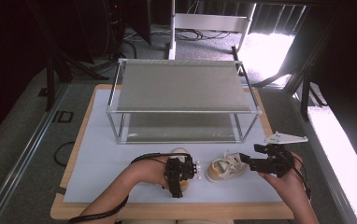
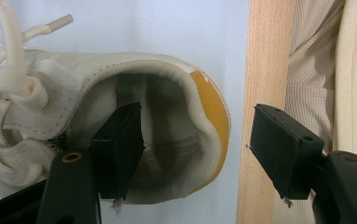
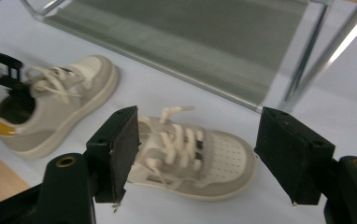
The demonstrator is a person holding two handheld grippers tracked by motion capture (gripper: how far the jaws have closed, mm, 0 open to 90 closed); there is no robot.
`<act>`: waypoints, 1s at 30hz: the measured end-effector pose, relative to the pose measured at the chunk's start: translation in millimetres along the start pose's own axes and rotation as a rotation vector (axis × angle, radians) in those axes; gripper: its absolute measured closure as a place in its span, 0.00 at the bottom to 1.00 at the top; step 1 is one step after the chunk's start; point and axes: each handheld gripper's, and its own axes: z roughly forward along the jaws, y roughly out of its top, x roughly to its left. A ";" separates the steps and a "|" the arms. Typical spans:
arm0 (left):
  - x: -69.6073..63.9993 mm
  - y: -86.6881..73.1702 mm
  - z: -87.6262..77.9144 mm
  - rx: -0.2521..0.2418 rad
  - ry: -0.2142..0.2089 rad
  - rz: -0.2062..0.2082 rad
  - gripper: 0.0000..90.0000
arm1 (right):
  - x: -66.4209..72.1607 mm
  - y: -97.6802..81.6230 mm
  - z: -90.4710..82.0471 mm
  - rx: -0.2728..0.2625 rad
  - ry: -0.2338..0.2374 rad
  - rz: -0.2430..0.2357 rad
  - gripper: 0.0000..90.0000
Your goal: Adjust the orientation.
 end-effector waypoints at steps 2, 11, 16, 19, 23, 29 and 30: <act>-0.1 -0.1 0.0 0.006 -0.001 -0.001 0.38 | 6.9 3.2 0.5 0.031 0.013 -0.016 0.34; -0.5 -0.2 0.1 0.007 0.001 -0.003 0.38 | 30.7 10.0 20.8 0.156 0.095 -0.054 0.37; -0.3 1.2 0.1 0.015 0.001 0.004 0.38 | 41.9 13.7 32.0 0.229 0.090 -0.073 0.40; -0.1 1.4 0.1 0.017 0.000 0.006 0.38 | 49.5 16.6 40.6 0.277 0.104 -0.095 0.43; -0.1 1.7 0.1 0.016 -0.002 0.006 0.38 | 56.5 19.0 54.0 0.352 0.118 -0.119 0.47; -0.7 2.0 1.2 0.010 0.001 0.003 0.38 | 55.7 22.7 80.2 0.469 0.161 -0.095 0.58; -0.4 2.0 1.4 0.010 -0.001 0.007 0.38 | 55.4 23.3 84.6 0.489 0.162 -0.094 0.59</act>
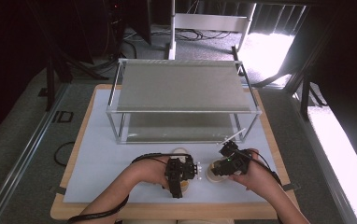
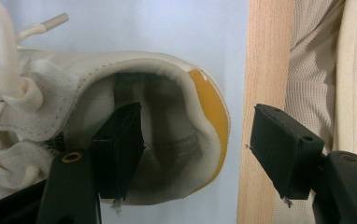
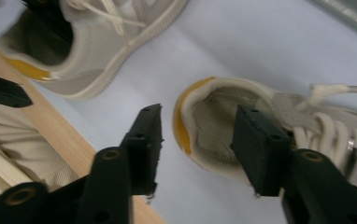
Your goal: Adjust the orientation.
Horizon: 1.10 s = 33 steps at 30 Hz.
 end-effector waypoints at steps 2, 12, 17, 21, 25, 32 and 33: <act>0.1 0.0 0.4 0.000 -0.003 0.000 0.38 | -3.4 4.9 7.4 0.037 0.015 0.019 0.61; 0.3 -0.7 1.0 0.000 -0.002 0.005 0.38 | -5.8 20.4 35.4 0.139 0.046 0.048 0.69; 0.8 -0.6 1.0 0.000 -0.003 0.000 0.39 | -3.6 20.7 48.7 0.214 0.083 0.026 0.72; 0.7 -0.4 1.4 -0.003 -0.004 0.000 0.39 | 0.4 20.7 55.2 0.249 0.056 -0.010 0.82; 0.7 -0.9 1.6 -0.004 -0.003 -0.001 0.39 | 5.3 22.8 51.6 0.260 0.036 -0.079 0.85; 1.3 -1.7 1.5 -0.003 -0.006 0.002 0.39 | 0.9 16.0 43.9 0.269 0.088 -0.301 0.87; 1.2 -1.4 1.6 -0.006 -0.006 0.001 0.39 | 1.1 14.6 42.7 0.265 0.101 -0.344 0.87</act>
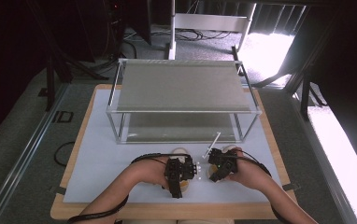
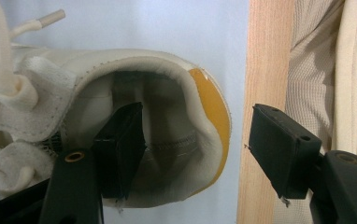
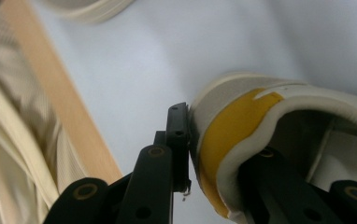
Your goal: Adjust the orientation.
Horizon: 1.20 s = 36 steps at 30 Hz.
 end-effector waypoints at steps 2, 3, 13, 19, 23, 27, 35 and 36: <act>0.0 0.2 -0.5 0.002 0.019 0.001 0.39 | 1.5 -1.7 -0.8 0.004 0.006 -0.106 0.87; 0.5 0.4 -0.1 0.003 0.008 0.008 0.39 | 2.3 -2.3 -1.6 -0.001 0.017 -0.146 0.87; -0.3 0.8 0.3 0.003 0.003 -0.002 0.39 | 17.6 -10.8 3.3 0.078 0.012 -0.505 0.86; -0.7 0.9 0.9 0.004 0.003 -0.002 0.39 | 18.1 -14.1 5.8 0.065 0.000 -0.503 0.84; -0.6 0.4 0.6 -0.001 0.020 -0.002 0.39 | 19.6 -11.9 -0.5 0.036 -0.030 -0.446 0.71; 0.7 0.8 2.2 -0.009 -0.018 0.014 0.39 | 21.6 -8.2 -9.4 0.016 -0.028 -0.374 0.71; -1.4 -1.0 2.1 -0.021 0.027 -0.013 0.39 | 22.7 -4.1 -0.2 0.108 -0.035 -0.369 0.80; -1.1 -1.2 2.1 -0.021 0.023 -0.011 0.39 | 23.1 -4.1 -0.4 0.109 -0.035 -0.387 0.81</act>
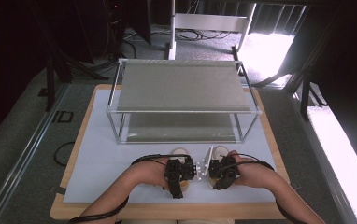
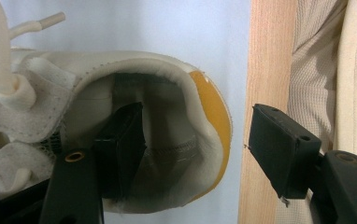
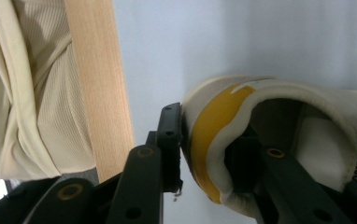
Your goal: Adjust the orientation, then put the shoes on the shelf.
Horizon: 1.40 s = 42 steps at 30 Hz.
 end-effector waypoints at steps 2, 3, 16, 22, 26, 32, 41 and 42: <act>-0.2 -0.5 0.0 -0.001 -0.003 -0.002 0.39 | 0.5 -0.6 -1.1 0.043 0.010 -0.031 0.82; -0.3 -0.7 -0.1 0.000 -0.002 -0.005 0.39 | 2.4 -0.9 -1.3 0.055 0.011 -0.033 0.82; 0.6 0.7 -0.5 -0.003 -0.011 -0.025 0.43 | 3.2 -17.3 -2.9 0.050 0.002 -0.097 0.78; 0.7 -1.0 -2.3 -0.025 0.025 -0.052 0.50 | 3.9 -20.0 -9.5 0.020 -0.022 -0.005 0.70; 1.4 -1.8 0.3 -0.030 0.014 -0.048 0.56 | 3.7 -23.0 -10.3 0.013 -0.041 0.022 0.65; 1.0 0.7 -0.3 -0.017 0.009 -0.033 0.58 | 5.5 -23.1 -10.0 0.020 -0.063 0.015 0.61; 0.5 5.4 -0.7 -0.002 -0.002 0.006 0.66 | 5.6 -22.5 -7.4 0.011 -0.036 -0.030 0.71; 1.2 5.8 -0.3 -0.001 -0.008 0.002 0.66 | 5.1 -21.9 -5.8 0.012 -0.026 -0.031 0.74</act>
